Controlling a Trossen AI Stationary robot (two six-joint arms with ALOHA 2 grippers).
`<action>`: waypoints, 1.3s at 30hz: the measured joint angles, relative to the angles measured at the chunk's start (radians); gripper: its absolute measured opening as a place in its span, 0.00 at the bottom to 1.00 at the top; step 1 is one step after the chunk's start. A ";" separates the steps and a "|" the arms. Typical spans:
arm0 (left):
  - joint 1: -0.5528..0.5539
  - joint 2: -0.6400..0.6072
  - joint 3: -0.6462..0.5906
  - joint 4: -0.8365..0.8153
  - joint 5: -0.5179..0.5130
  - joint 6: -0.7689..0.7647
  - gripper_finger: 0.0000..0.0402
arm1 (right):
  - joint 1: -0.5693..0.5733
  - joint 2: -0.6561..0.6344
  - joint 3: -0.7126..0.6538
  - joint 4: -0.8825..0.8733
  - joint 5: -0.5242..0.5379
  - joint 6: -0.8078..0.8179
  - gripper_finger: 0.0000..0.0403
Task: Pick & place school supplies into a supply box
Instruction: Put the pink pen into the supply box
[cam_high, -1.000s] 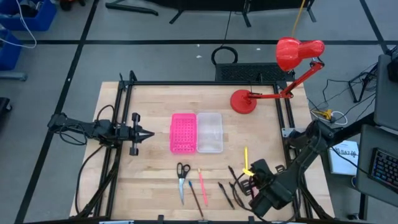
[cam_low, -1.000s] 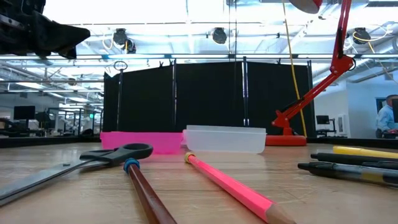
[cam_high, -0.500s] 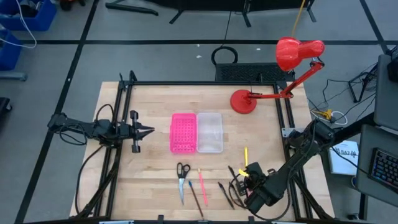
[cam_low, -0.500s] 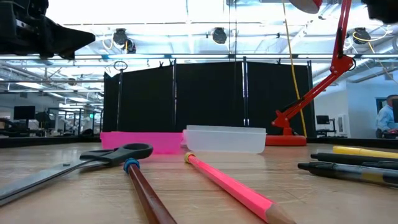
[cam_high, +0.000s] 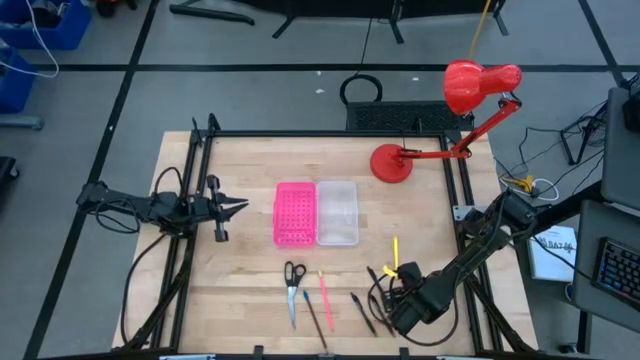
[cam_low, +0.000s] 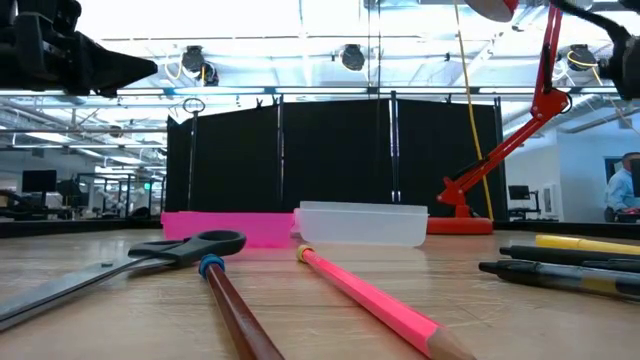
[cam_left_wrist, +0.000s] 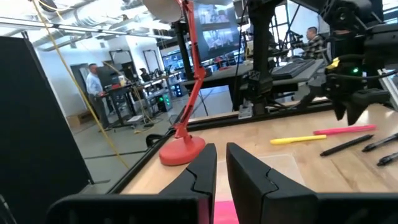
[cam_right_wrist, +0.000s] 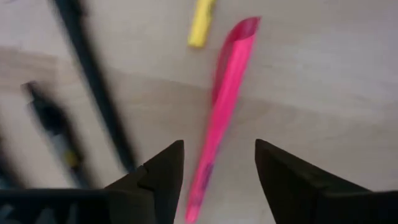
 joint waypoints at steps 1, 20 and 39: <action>0.000 0.000 0.000 0.000 0.000 0.000 0.12 | 0.000 0.000 -0.013 0.004 0.000 0.002 0.48; 0.000 0.000 0.000 -0.009 0.002 -0.027 0.12 | -0.030 -0.010 -0.302 0.309 -0.117 -0.142 0.21; 0.000 0.000 0.000 -0.049 0.004 -0.119 0.12 | -0.031 -0.281 -0.278 0.332 0.047 -0.197 0.05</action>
